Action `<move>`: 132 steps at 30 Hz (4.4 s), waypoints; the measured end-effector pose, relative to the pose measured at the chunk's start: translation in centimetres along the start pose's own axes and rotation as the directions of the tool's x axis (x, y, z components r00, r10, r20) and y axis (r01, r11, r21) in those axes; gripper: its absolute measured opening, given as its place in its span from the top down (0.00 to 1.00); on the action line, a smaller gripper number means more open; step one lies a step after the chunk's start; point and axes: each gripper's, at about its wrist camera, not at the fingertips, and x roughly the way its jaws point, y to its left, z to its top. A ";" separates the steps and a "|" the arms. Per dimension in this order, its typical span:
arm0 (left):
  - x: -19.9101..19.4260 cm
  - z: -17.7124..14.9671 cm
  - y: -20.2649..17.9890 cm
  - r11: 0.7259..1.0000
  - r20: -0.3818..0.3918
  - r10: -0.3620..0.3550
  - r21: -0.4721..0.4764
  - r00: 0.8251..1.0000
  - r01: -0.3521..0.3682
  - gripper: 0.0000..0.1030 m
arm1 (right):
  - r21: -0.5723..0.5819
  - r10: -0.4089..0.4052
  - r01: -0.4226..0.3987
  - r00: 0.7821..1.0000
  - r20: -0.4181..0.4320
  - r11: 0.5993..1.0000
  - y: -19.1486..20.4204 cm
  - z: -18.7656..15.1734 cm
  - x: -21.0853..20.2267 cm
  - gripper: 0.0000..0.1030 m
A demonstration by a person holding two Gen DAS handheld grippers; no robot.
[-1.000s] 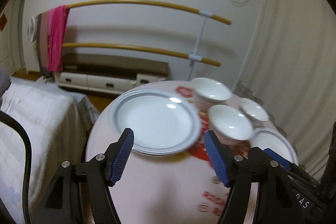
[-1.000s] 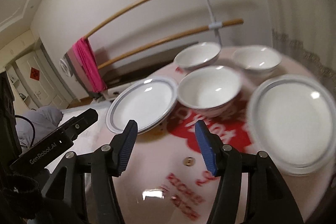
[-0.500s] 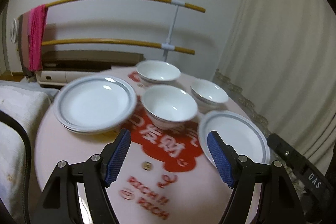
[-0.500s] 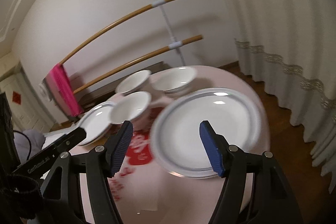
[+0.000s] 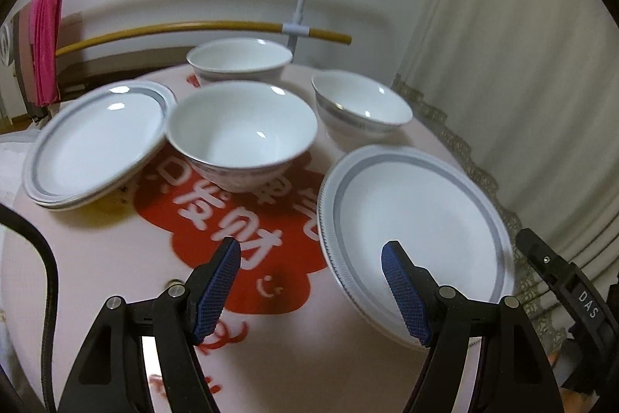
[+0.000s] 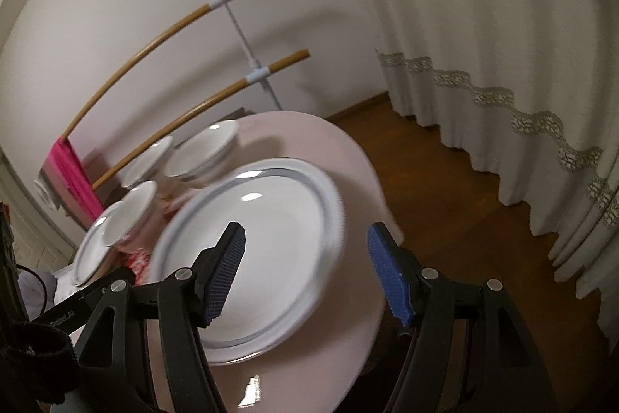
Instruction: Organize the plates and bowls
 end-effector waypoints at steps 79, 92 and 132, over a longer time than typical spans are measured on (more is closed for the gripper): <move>-16.6 -2.9 13.6 0.996 0.209 -0.026 -0.079 0.977 0.043 0.85 | -0.107 0.325 -0.336 0.940 -0.104 0.936 12.9 -2.6 -2.6 0.84; -19.2 -2.9 24.3 0.979 0.234 0.087 -0.198 0.968 -0.040 0.85 | -0.163 0.386 -0.423 0.897 -0.215 0.891 24.4 -4.5 3.7 0.84; -1.8 8.1 33.0 0.980 0.088 0.086 -0.188 0.992 -0.068 0.85 | -0.164 0.199 -0.251 0.939 -0.282 0.954 30.6 -5.6 13.7 0.84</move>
